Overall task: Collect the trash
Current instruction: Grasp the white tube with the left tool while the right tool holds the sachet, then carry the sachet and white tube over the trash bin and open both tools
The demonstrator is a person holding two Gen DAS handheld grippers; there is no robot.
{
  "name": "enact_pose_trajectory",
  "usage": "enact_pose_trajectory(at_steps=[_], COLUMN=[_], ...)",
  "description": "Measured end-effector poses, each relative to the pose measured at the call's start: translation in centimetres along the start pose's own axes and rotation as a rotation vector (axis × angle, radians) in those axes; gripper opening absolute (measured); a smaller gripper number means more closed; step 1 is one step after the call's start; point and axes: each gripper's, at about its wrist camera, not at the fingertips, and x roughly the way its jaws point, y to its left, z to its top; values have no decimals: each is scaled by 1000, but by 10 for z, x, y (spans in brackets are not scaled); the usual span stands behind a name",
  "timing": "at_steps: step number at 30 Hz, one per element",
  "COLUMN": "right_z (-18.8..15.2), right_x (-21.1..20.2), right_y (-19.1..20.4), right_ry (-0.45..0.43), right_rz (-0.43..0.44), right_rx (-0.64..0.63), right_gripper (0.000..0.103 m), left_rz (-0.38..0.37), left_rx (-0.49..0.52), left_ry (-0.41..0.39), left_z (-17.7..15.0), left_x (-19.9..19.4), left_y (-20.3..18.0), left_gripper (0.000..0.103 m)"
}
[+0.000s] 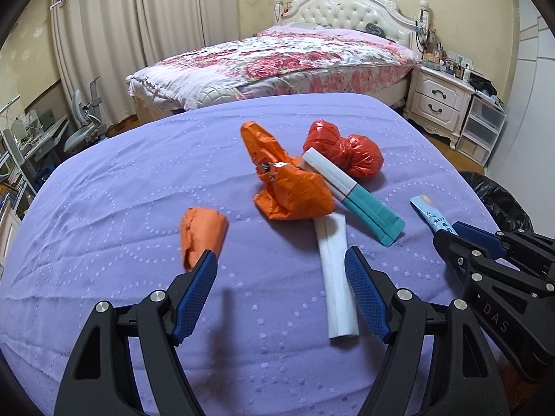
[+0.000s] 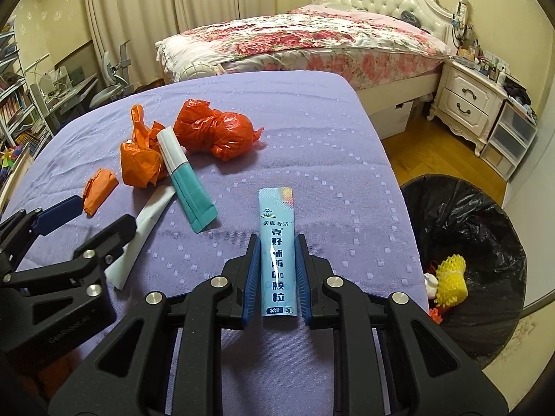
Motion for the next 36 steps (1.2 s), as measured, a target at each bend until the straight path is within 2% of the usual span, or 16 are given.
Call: enact_pose_trajectory(at_steps=[5,9,18,19,30,32,34,36], right_z=[0,0,0,-1,-2,-2,-2,-3], right_x=[0,0,-1,-1,-1,-1,-1,-2], right_y=[-2,-2,-2,-2,-2,-2,-2,-2], right_ry=[-2,-1,-1,-2,-2,-2,-2,-3], right_rz=[9,10,7,7,5,6,7,9], right_rx=[5,5,5,4,3,3,4,6], right_gripper=[20,20,20,20,20,20,20,20], left_rz=[-29,-61,-88,-95,-125,-127,-125,-124], left_rx=[24,38,61,60,35,25,11,3], left_ry=[37,73,62,60,64,68,73,76], left_z=[2,-2,-7,-7,-15,-15,-13,-12], left_x=[8,12,7,6,-2,-1,1,2], left_y=[-7,-9,-13,-13,-8,-6,-5,-5], left_gripper=[72,51,19,18,19,26,46,47])
